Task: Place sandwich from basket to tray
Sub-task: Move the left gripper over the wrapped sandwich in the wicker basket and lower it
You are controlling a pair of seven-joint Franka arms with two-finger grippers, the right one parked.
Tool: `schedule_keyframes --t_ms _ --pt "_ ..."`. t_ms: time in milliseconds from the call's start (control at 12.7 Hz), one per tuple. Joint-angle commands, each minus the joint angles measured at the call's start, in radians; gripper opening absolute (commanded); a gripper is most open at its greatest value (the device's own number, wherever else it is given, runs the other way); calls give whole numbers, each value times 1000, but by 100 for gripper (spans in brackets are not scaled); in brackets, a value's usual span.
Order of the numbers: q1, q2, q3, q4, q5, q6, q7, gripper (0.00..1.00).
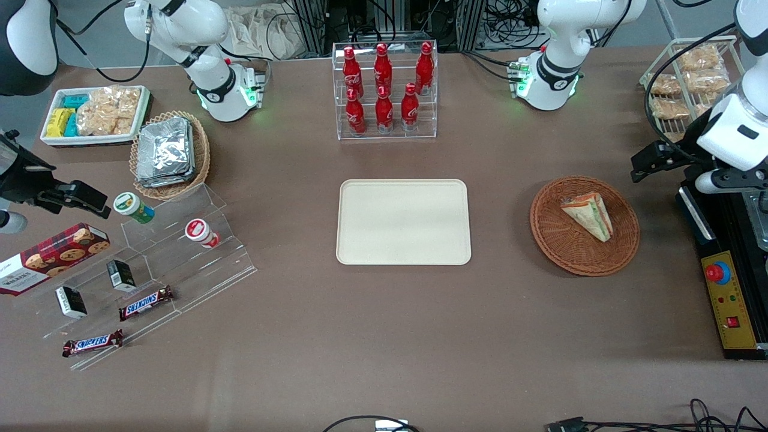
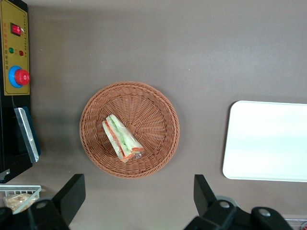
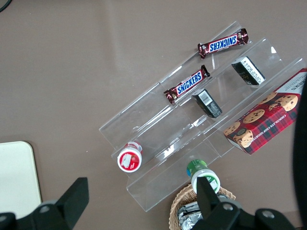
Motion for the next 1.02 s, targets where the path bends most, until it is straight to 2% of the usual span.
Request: schedule_keyframes --t_ms 0,393,629,943 --pt "-7 -2 12 8 -17 -39 15 100" --pt "-7 16 33 -22 2 -18 7 100" --pt "22 -26 37 -175 2 96 -7 100" --pt "48 -120 35 -450 2 340 -92 100"
